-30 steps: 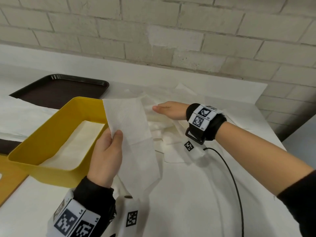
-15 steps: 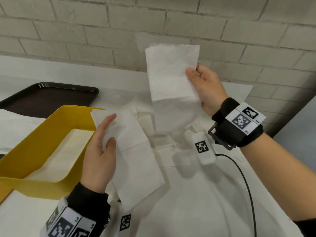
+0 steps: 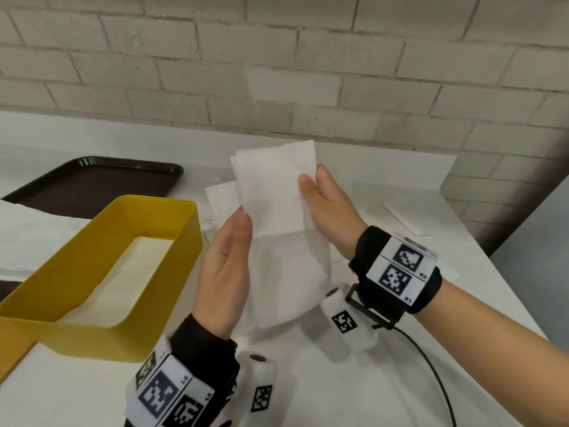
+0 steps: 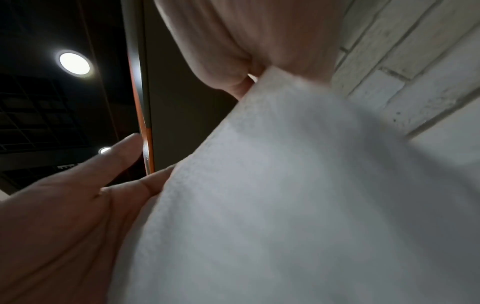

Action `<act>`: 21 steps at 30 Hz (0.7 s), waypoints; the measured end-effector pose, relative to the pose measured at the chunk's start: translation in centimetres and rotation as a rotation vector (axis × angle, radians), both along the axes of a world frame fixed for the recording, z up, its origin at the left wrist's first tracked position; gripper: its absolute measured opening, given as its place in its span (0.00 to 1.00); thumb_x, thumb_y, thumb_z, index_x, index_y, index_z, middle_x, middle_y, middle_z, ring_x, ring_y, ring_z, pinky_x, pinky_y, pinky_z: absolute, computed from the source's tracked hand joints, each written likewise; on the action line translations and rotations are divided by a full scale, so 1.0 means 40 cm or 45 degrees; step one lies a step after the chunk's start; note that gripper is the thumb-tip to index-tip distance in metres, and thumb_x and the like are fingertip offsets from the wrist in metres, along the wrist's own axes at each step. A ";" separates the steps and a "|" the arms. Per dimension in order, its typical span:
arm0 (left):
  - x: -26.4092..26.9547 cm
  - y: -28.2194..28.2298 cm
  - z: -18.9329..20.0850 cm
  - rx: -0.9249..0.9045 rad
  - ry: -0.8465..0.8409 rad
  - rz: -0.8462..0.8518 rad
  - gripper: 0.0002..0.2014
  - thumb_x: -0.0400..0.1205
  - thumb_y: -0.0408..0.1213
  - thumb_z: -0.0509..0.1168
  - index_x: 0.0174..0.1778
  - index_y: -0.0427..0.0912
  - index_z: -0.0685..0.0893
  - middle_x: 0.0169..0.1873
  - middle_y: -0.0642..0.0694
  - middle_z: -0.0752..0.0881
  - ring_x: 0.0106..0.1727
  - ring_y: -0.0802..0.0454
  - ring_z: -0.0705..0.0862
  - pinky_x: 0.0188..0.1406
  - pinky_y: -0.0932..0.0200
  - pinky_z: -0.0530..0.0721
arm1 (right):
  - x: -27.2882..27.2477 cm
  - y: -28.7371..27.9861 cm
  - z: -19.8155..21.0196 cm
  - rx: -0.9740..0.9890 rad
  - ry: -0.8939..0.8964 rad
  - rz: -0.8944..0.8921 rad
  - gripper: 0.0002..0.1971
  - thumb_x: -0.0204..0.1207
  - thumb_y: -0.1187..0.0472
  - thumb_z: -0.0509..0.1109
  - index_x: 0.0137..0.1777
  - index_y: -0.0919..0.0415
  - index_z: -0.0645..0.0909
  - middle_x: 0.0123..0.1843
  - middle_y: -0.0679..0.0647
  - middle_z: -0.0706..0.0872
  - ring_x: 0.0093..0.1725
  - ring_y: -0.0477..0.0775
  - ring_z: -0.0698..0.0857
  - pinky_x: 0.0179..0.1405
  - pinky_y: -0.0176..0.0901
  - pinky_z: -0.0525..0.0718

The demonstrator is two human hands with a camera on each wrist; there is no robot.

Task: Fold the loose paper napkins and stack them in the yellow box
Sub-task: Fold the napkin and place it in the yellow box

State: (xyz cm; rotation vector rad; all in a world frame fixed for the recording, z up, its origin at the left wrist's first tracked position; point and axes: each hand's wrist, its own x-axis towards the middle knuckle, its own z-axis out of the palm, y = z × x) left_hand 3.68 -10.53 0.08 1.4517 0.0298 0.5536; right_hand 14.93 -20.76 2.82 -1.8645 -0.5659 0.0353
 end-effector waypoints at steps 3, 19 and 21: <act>0.000 -0.002 -0.012 -0.011 0.035 0.066 0.23 0.79 0.51 0.56 0.67 0.46 0.78 0.61 0.55 0.85 0.65 0.59 0.81 0.70 0.49 0.76 | 0.003 0.014 -0.015 -0.100 0.034 0.067 0.19 0.86 0.55 0.49 0.63 0.71 0.68 0.64 0.62 0.72 0.63 0.60 0.75 0.66 0.49 0.74; -0.023 0.086 -0.066 0.104 0.084 0.347 0.19 0.84 0.29 0.59 0.67 0.54 0.70 0.61 0.53 0.81 0.65 0.52 0.80 0.68 0.42 0.77 | 0.268 0.024 -0.094 -1.321 -0.336 0.013 0.16 0.79 0.53 0.63 0.62 0.61 0.71 0.63 0.59 0.78 0.61 0.62 0.77 0.57 0.49 0.74; -0.029 0.095 -0.071 0.097 0.092 0.354 0.24 0.81 0.35 0.61 0.71 0.58 0.66 0.67 0.48 0.78 0.68 0.48 0.78 0.68 0.38 0.76 | 0.302 0.037 -0.114 -1.453 -0.343 0.074 0.22 0.78 0.49 0.65 0.66 0.62 0.69 0.67 0.60 0.74 0.64 0.62 0.75 0.58 0.48 0.73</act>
